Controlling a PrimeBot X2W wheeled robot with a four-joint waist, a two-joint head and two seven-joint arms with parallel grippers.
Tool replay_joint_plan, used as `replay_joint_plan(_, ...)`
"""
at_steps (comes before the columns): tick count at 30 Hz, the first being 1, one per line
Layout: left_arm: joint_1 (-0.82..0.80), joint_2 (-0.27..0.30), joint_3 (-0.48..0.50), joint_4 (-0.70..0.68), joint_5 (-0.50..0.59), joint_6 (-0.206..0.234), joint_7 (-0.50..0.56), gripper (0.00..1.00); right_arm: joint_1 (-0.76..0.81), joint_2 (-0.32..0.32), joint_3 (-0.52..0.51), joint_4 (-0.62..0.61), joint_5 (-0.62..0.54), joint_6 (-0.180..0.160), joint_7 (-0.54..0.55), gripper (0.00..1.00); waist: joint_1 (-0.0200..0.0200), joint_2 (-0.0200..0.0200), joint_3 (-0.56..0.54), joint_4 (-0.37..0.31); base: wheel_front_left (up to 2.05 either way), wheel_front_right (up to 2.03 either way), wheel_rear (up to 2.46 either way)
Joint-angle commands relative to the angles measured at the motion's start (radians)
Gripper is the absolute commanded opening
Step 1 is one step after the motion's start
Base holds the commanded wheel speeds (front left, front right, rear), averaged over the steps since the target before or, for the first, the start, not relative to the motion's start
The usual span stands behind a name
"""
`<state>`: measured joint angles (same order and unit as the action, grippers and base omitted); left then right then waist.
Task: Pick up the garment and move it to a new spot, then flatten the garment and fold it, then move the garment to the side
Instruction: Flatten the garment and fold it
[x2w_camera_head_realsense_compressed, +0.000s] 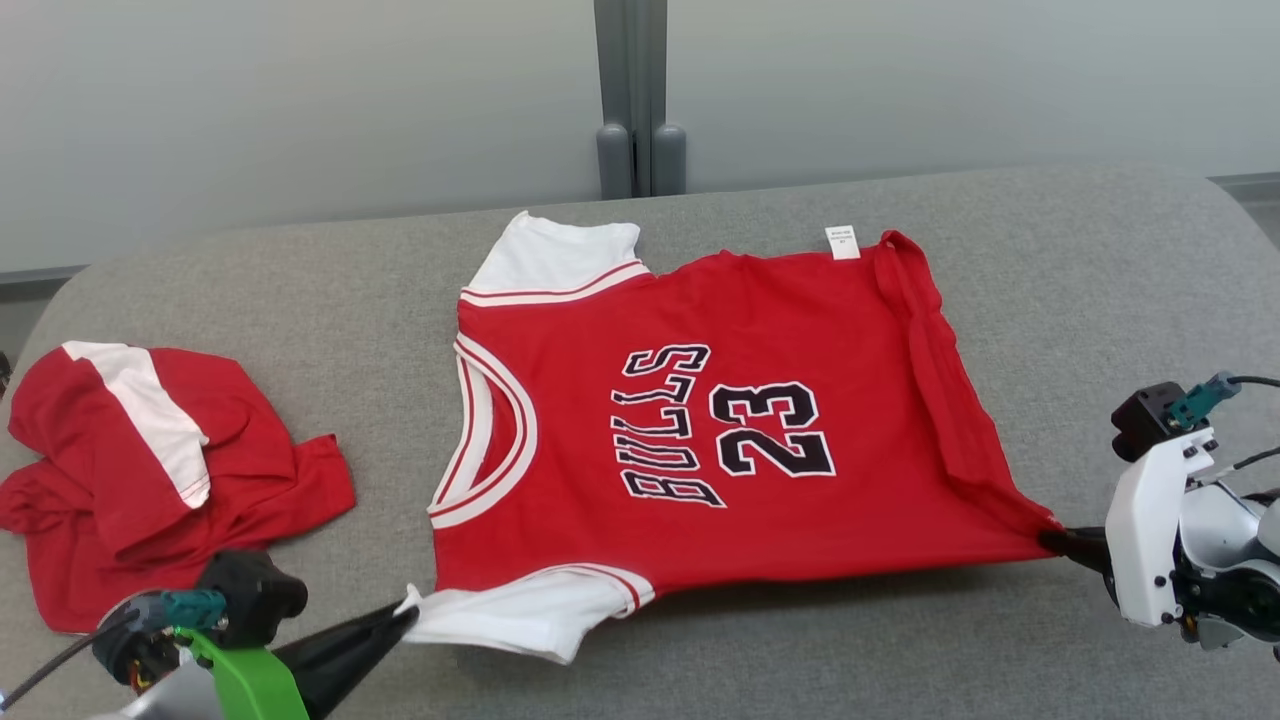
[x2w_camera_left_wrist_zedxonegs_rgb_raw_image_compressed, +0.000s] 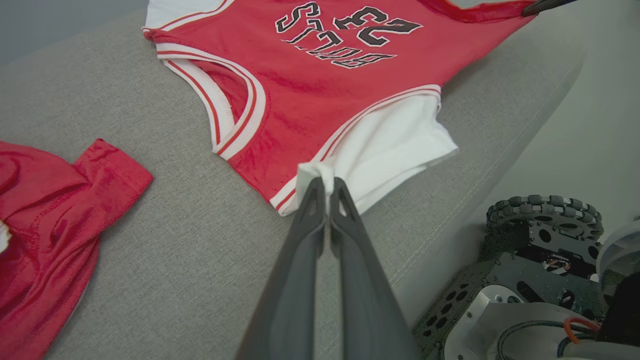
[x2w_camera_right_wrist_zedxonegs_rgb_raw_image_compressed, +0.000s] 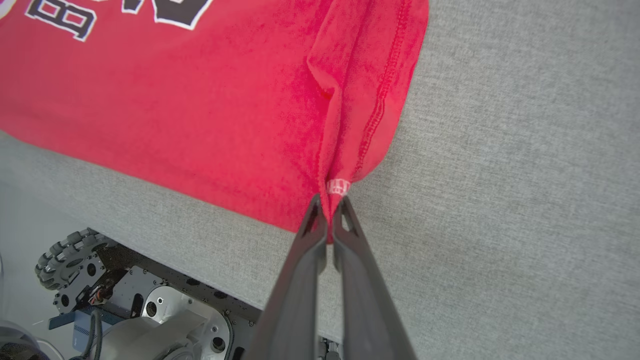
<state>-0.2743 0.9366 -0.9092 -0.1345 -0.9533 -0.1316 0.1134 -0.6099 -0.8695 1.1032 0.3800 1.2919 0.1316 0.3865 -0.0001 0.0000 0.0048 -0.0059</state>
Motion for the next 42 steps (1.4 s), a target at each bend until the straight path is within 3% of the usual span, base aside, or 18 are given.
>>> replay_joint_plan(1, -0.033, 0.008, 0.01, 0.0, 0.013, 0.003, 0.005, 0.0, -0.019, -0.006, -0.004, 0.0, -0.002, -0.002, 0.007, 0.0, 0.0001, 0.0, 0.022, -0.005, 0.0, 0.0, 0.0)
replay_joint_plan(19, -0.371, -0.063, -0.08, 0.111, 0.082, 0.003, 0.085, 0.0, -0.258, 0.072, -0.023, 0.095, -0.082, -0.002, 0.134, 0.0, 0.0001, 0.0, 0.231, -0.018, 0.0, 0.0, 0.0)
replay_joint_plan(25, -0.481, -0.1, -0.133, 0.2, 0.106, 0.003, 0.053, 0.0, -0.32, 0.122, -0.044, 0.161, -0.093, -0.002, 0.123, 0.0, 0.0001, 0.0, 0.28, -0.015, 0.0, 0.0, 0.0)
replay_joint_plan(34, -0.575, -0.157, -0.188, 0.345, 0.137, 0.003, -0.01, 0.0, -0.357, 0.146, -0.022, 0.188, -0.117, -0.002, 0.113, 0.0, 0.0001, 0.0, 0.313, -0.007, 0.0, 0.0, 0.0)
replay_joint_plan(35, -0.582, -0.163, -0.193, 0.364, 0.137, 0.003, -0.009, 0.0, -0.362, 0.147, -0.02, 0.191, -0.123, -0.002, 0.105, 0.42, 0.0001, 0.0, 0.315, -0.006, 0.0, 0.0, 0.0)
replay_joint_plan(36, -0.587, -0.169, -0.192, 0.386, 0.138, 0.004, -0.009, 0.0, -0.361, 0.147, -0.025, 0.206, -0.116, -0.002, 0.104, 1.0, 0.0001, 0.0, 0.315, -0.006, 0.0, 0.0, 0.0)
replay_joint_plan(37, -0.589, -0.178, -0.193, 0.411, 0.139, 0.01, -0.003, 0.56, -0.357, 0.151, -0.033, 0.228, -0.106, -0.002, 0.105, 1.0, 0.0001, 0.0, 0.315, -0.006, 0.0, 0.0, 0.0)
replay_joint_plan(38, -0.591, -0.187, -0.199, 0.428, 0.144, 0.01, -0.001, 1.0, -0.354, 0.161, -0.033, 0.233, -0.102, -0.002, 0.108, 1.0, 0.0001, 0.0, 0.315, -0.006, 0.0, 0.0, 0.0)
replay_joint_plan(42, -0.597, -0.224, -0.189, 0.485, 0.164, 0.047, -0.046, 1.0, -0.355, 0.177, -0.044, 0.243, -0.111, -0.001, 0.048, 1.0, 0.0001, 0.0, 0.31, -0.004, 0.0, 0.0, 0.0)
